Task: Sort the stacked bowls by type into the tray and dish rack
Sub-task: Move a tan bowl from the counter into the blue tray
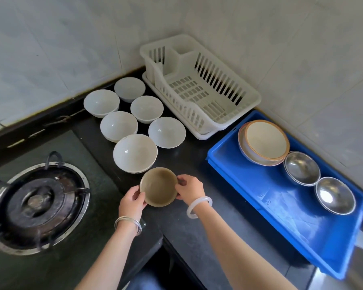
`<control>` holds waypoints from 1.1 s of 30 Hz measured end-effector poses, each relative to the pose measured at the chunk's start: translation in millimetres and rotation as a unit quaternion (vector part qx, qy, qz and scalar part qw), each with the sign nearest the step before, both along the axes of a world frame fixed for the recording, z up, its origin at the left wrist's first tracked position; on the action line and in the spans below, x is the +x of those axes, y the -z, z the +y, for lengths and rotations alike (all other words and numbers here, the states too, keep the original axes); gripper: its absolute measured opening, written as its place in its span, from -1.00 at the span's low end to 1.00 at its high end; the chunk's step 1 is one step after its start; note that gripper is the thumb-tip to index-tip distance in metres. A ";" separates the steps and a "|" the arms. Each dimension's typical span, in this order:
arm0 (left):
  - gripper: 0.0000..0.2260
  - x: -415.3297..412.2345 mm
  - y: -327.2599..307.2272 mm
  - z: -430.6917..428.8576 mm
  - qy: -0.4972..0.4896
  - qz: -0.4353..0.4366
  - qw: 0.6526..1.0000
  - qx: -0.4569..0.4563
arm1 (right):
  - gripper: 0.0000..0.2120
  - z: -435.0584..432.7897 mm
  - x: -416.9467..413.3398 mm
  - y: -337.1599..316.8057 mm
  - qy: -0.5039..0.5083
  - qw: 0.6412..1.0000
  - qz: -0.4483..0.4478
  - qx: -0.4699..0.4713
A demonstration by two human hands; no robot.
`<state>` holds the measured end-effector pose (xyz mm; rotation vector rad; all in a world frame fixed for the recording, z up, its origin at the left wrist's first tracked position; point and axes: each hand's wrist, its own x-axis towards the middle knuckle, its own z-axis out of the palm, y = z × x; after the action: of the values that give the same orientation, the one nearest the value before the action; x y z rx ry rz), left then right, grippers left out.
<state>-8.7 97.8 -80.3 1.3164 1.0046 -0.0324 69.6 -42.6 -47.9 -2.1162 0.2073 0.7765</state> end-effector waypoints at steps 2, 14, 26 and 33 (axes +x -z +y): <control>-0.77 8.3 -11.1 -4.4 0.019 -0.014 1.000 0.002 | -0.71 -12.7 2.2 -4.8 0.028 0.999 -0.002 0.031; -0.81 103.5 -77.4 -150.8 0.272 -0.108 0.953 -0.080 | -0.81 -193.6 17.5 -59.1 0.258 0.961 -0.076 0.072; -0.78 124.0 -54.8 -350.7 0.472 -0.008 0.879 -0.071 | -0.73 -363.0 -24.1 -41.6 0.324 0.933 -0.035 -0.153; -0.75 117.7 -29.6 -389.4 0.485 0.043 0.871 -0.060 | -0.68 -387.1 -22.3 -25.6 0.252 0.925 -0.034 -0.283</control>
<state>109.0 -291.5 -50.7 1.5901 0.3101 -0.9112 47.3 -429.7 -22.3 -2.4491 0.9973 0.3520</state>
